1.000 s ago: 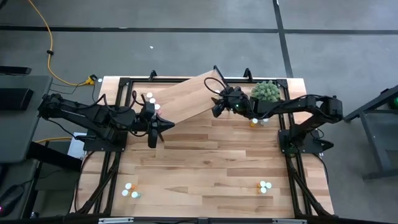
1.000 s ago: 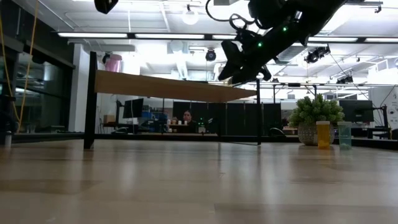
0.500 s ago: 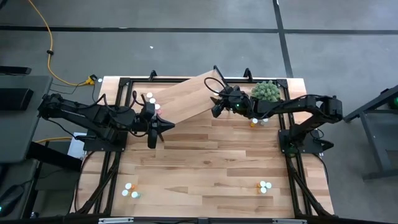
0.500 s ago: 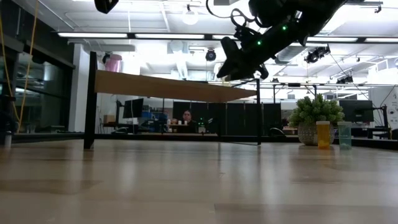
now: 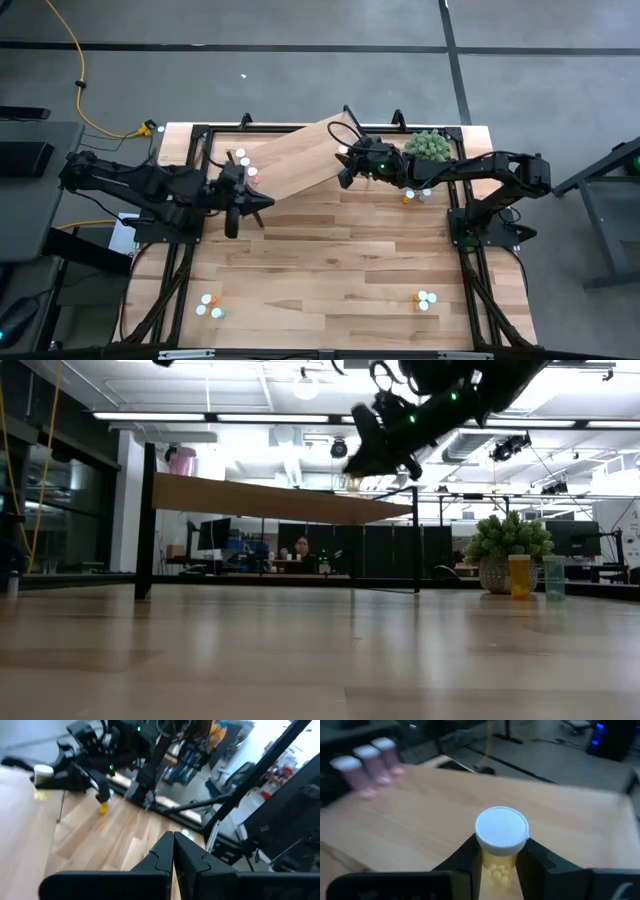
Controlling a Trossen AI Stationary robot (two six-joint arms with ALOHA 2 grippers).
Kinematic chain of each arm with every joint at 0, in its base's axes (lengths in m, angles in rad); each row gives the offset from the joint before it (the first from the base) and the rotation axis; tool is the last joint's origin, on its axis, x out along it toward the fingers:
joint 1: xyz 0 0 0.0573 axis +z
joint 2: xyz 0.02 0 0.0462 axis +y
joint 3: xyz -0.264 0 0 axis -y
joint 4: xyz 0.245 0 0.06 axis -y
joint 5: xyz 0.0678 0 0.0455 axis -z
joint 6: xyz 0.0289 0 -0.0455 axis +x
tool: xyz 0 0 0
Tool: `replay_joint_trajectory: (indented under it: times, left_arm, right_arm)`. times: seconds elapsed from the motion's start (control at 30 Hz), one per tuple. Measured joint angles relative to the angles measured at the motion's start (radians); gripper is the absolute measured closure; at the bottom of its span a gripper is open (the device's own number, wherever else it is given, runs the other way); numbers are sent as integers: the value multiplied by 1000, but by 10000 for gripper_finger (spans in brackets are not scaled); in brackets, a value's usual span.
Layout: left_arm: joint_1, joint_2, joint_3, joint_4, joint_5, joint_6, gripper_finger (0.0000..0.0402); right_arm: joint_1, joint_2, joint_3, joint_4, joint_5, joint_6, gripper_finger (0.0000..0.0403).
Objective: Pick and place medicine bottles onto shelf by color
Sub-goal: Put the top right yellow pill bottle on the shelf
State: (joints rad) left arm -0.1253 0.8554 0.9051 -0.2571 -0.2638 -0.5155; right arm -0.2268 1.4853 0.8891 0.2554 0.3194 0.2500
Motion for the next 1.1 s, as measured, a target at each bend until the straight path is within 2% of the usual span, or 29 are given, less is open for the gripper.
replay_joint_trajectory:
  times: [0.2,0.33,0.7,0.93,1.1]
  left_arm:
    - [0,-104,0,3,-101,47,401]
    - [1,-158,0,15,-153,48,401]
    - [1,-187,0,91,-144,59,402]
    - [1,-186,0,91,-141,58,401]
    - [1,-187,0,101,-141,56,402]
  right_arm:
    - [47,24,155,-5,-40,-118,320]
    - [72,133,302,-32,-54,-181,320]
    - [55,527,737,-35,-207,-205,320]
    - [22,687,927,-121,-270,-167,320]
    - [16,803,1068,-178,-272,-179,320]
